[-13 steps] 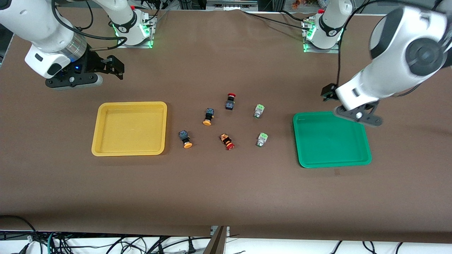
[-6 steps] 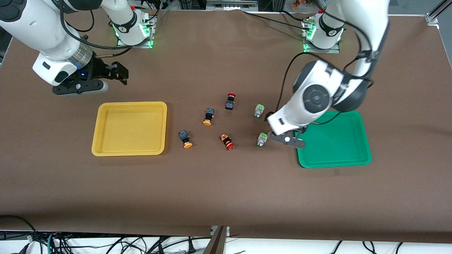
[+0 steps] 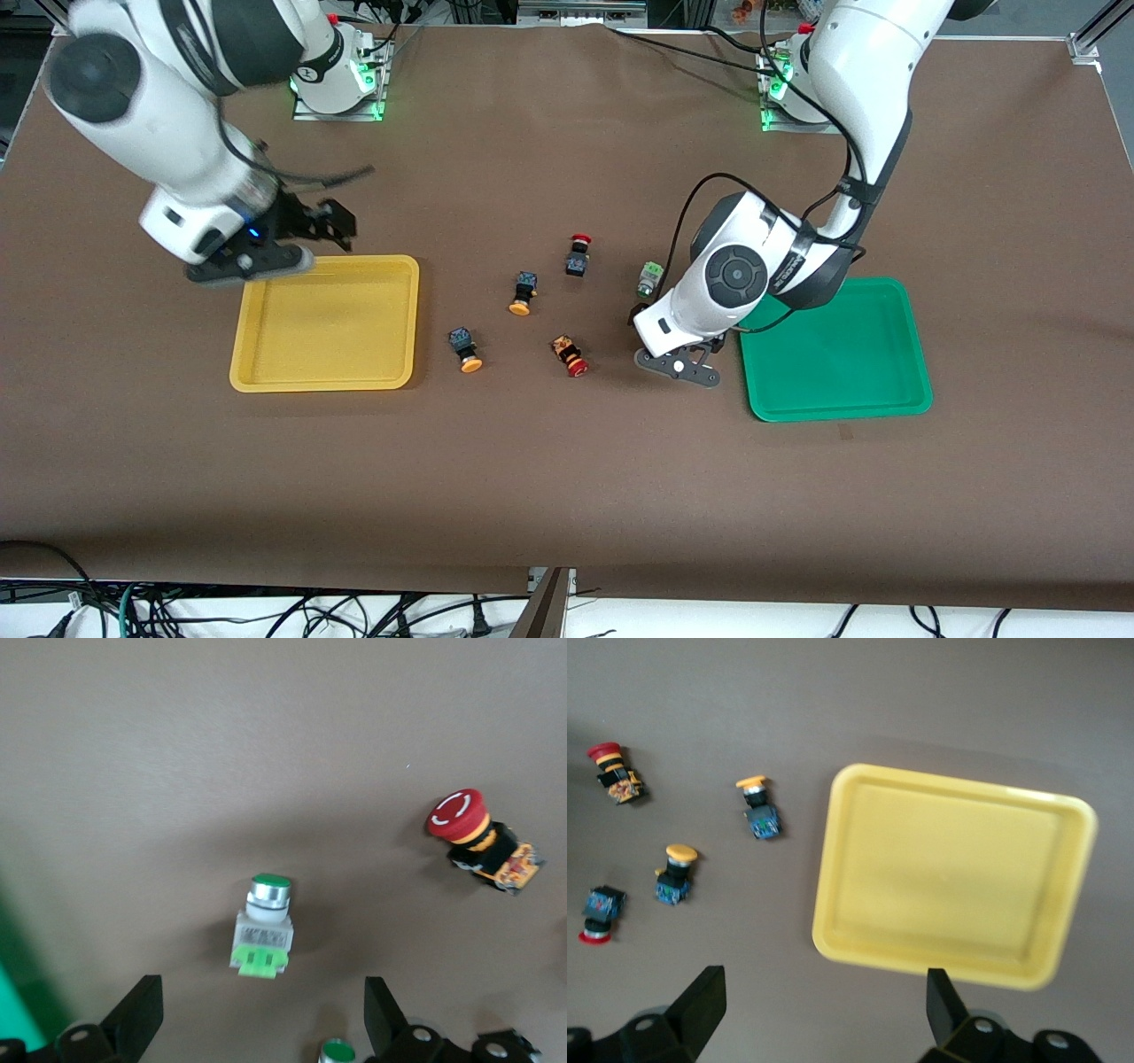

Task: Place green and yellow buttons in trays
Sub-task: 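Grasp the green button with the left gripper while the right gripper reaches the yellow button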

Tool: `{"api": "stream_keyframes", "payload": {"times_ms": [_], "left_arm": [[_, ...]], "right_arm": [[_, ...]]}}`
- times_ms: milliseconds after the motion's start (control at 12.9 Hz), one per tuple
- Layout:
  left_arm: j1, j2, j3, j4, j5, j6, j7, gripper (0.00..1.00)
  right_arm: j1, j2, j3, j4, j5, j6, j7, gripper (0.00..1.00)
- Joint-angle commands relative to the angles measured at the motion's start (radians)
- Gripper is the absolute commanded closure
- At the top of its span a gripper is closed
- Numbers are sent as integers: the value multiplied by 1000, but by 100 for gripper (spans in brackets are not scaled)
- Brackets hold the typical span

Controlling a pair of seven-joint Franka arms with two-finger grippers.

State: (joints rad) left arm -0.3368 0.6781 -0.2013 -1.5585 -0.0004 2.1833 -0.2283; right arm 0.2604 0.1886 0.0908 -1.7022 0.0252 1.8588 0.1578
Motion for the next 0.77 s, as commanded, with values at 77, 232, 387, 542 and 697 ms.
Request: {"api": "stream_keyframes", "payload": {"times_ms": [77, 232, 387, 542, 697], "left_arm": [[-33, 83, 11, -5, 36, 113, -5, 0], [-42, 106, 11, -6, 51, 125, 0, 3], [-39, 104, 13, -18, 79, 124, 6, 61], [-37, 103, 11, -18, 100, 119, 7, 93], [-30, 80, 14, -17, 100, 101, 13, 100]], "right_arm": [[77, 168, -2, 27, 22, 152, 11, 0], [117, 280, -2, 27, 22, 279, 12, 0], [144, 388, -2, 19, 24, 412, 12, 0], [151, 465, -3, 19, 22, 488, 11, 0], [151, 495, -5, 19, 15, 522, -4, 0]]}}
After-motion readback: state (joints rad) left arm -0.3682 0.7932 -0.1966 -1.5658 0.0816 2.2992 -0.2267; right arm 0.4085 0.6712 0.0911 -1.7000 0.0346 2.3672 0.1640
